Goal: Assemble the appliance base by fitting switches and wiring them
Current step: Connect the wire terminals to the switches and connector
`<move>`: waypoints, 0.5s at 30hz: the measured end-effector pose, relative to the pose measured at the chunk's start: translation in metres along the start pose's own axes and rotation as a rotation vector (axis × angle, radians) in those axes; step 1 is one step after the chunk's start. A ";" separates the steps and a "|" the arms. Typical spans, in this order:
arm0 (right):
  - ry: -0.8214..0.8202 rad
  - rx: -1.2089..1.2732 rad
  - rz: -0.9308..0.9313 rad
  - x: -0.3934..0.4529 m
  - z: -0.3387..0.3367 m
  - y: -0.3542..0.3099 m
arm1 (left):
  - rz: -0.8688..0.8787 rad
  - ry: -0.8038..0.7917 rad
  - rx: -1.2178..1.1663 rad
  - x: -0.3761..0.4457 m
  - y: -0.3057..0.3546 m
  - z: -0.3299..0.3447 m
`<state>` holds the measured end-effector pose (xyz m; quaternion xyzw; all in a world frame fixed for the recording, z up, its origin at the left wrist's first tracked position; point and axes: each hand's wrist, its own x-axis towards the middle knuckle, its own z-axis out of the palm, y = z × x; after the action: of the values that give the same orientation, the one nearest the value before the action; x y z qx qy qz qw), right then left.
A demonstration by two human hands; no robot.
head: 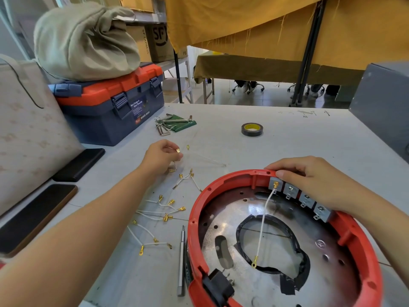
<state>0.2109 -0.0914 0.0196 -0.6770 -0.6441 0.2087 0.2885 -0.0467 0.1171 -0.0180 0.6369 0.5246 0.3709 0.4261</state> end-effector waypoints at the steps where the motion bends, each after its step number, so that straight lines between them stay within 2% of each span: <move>1: -0.002 -0.002 0.001 0.000 0.000 0.000 | 0.017 -0.009 -0.084 -0.003 0.005 -0.002; 5: 0.002 -0.009 0.000 -0.002 -0.001 -0.003 | 0.064 -0.039 -0.413 -0.020 0.036 -0.008; 8: 0.033 -0.045 -0.021 -0.003 -0.002 -0.006 | 0.104 -0.145 -0.593 -0.038 0.062 -0.010; 13: 0.144 -0.085 -0.078 -0.008 -0.008 -0.014 | 0.204 -0.458 -0.485 -0.081 0.093 0.001; 15: 0.200 0.003 -0.094 -0.011 -0.013 -0.024 | 0.212 -0.535 -0.403 -0.098 0.101 0.009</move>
<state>0.2008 -0.1039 0.0438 -0.6630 -0.6429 0.1270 0.3619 -0.0200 0.0108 0.0705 0.6657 0.2414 0.3291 0.6248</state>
